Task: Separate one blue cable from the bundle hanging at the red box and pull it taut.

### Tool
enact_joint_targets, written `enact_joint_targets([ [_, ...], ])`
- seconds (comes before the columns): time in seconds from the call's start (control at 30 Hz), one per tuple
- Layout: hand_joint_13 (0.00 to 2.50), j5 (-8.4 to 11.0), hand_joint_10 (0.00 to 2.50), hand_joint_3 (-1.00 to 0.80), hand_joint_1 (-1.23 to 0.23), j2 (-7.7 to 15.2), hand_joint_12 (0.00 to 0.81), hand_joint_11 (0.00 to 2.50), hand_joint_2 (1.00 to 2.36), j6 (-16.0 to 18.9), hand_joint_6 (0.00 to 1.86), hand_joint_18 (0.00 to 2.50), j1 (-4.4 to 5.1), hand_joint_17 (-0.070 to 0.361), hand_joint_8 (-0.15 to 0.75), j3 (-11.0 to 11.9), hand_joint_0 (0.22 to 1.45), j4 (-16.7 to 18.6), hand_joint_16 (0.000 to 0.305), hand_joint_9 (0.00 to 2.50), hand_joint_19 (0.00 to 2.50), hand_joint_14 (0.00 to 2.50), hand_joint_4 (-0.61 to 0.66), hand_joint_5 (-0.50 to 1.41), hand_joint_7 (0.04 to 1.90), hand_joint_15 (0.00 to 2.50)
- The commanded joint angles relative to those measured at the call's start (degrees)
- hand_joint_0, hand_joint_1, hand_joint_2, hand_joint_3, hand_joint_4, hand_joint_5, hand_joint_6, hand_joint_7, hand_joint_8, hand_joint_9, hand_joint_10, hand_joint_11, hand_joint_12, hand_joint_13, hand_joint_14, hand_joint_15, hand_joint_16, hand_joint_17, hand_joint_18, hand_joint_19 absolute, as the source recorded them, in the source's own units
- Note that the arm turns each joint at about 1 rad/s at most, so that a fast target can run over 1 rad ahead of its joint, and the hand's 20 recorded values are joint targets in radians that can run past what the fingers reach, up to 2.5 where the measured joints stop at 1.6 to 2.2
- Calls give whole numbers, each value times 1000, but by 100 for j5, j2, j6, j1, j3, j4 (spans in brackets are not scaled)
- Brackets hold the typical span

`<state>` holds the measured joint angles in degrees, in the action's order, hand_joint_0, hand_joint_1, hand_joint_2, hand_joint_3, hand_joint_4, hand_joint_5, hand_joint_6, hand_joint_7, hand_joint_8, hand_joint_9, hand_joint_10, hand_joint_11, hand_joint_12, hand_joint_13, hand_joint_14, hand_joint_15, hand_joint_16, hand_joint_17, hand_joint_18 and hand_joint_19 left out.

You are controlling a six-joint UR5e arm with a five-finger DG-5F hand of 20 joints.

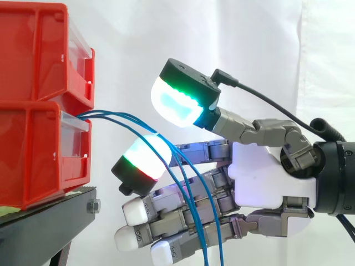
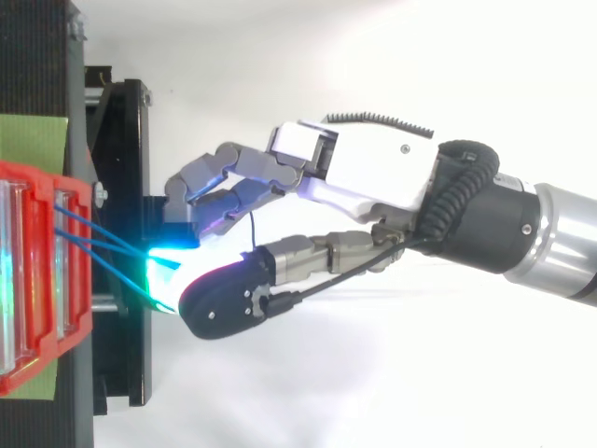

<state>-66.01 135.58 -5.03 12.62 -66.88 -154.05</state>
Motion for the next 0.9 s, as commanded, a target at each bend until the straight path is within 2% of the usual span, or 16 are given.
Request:
enact_joint_targets([
  [0.0,564,-9,22,-500,-482,-5,373,685,1000,11,897,514,-23,115,312,0,553,-38,51,878,536,14,152,-188,950,339],
  [0.1,568,-9,21,-414,-522,-5,363,692,1007,11,898,515,-32,112,306,0,599,-55,50,880,534,13,129,-184,983,339],
  [0.23,569,0,22,-253,-589,-5,365,690,1017,-7,909,520,-41,112,312,0,587,-55,50,878,519,13,124,-183,1013,338],
  [0.37,563,18,19,-182,-671,-14,364,698,1021,-121,919,521,-41,112,308,0,591,-47,50,868,521,13,133,-186,1011,337],
  [0.63,554,26,22,-225,-762,-164,358,709,1018,-253,932,523,-14,111,287,0,636,-143,49,817,504,14,55,-201,1012,329],
  [0.8,554,35,22,-379,-821,-190,347,725,1010,-244,943,533,-5,109,279,0,695,-442,48,812,484,13,53,-210,979,322],
  [0.87,557,26,22,-424,-835,-181,349,715,1007,-244,944,540,3,108,278,0,708,-460,48,813,477,14,56,-210,976,318],
])
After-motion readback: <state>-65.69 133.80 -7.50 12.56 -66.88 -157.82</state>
